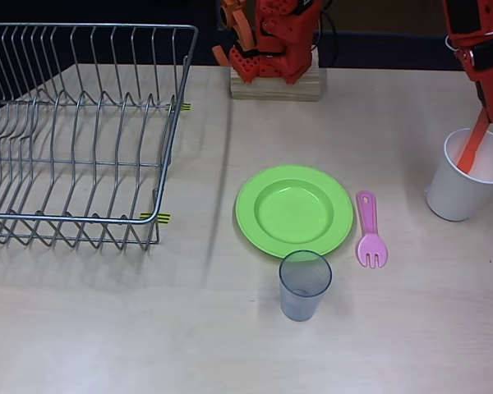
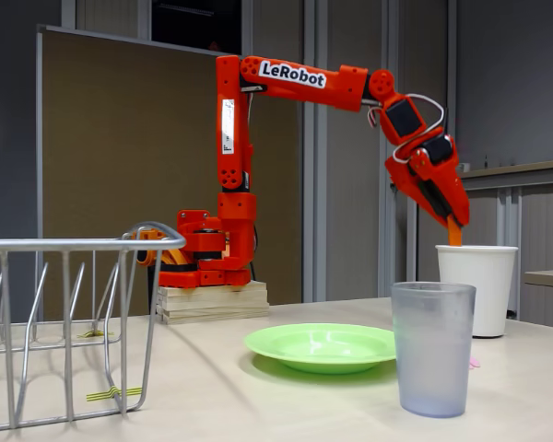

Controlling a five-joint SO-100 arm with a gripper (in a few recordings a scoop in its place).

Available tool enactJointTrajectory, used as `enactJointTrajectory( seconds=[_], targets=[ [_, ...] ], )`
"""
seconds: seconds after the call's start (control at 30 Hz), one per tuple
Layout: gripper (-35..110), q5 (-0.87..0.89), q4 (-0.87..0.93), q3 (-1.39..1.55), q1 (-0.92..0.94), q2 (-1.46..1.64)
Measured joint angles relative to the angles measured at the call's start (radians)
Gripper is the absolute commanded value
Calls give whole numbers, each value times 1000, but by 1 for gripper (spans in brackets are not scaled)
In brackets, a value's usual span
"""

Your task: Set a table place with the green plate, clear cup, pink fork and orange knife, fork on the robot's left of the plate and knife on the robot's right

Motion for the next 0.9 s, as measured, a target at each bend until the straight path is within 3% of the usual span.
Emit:
enactJointTrajectory(
  seconds=[0.6, 0.9],
  targets=[
    [0, -298, 370, -328, 38, 114],
    [0, -451, 422, -330, 57, 259]
  ],
)
